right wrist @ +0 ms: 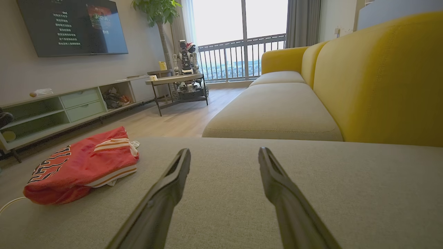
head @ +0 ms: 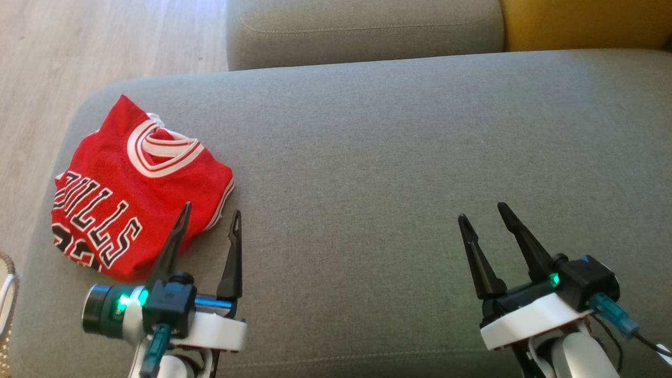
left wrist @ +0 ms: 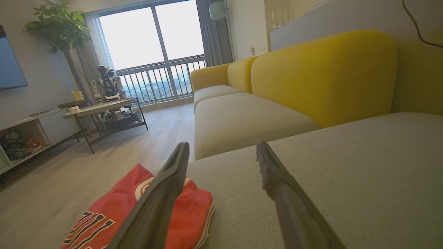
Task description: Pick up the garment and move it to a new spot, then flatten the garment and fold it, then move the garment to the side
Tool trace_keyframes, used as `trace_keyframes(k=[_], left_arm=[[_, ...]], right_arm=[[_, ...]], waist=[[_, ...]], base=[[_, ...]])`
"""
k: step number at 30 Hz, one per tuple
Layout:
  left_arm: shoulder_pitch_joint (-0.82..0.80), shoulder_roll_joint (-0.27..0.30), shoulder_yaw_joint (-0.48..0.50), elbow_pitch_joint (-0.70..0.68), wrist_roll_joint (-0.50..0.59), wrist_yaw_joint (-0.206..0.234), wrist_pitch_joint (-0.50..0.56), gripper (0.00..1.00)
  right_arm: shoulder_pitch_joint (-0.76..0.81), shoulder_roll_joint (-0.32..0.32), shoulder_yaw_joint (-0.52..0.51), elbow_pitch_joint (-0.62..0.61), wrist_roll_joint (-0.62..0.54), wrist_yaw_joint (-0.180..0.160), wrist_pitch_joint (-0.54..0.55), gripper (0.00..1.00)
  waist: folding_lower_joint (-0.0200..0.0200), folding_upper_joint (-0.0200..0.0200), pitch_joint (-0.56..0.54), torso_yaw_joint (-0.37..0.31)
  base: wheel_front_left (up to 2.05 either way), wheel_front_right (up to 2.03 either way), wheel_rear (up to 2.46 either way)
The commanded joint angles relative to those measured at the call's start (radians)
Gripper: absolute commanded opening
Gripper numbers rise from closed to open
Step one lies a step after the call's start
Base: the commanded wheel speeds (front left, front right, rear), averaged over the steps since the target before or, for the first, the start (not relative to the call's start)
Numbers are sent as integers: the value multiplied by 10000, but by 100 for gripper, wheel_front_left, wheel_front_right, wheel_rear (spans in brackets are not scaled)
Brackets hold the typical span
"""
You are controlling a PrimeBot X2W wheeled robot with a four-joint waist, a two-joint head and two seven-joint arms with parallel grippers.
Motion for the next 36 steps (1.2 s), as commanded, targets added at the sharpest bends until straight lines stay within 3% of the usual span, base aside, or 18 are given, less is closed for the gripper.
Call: trace_keyframes(k=[1,13,21,36], left_arm=[[-350,0,471,-258,-86,-66,-120,100],[-84,-546,1011,646,-441,-813,-120,100],[125,-794,1375,896,-361,-1044,-120,100],[447,-985,1957,940,-228,-1306,-120,100]], right_arm=[[-381,-114,239,-356,-77,-2,-93,100],[-150,-114,396,-301,-167,-2,-93,100],[108,-114,494,-283,-185,-2,-93,100],[311,-114,655,-327,-29,-2,-93,100]], waist=[[0,0,8,34],[0,0,-222,1042],[0,0,-519,2110],[0,0,-595,3322]], base=[[0,0,0],[0,0,0],[0,0,0],[0,0,0]])
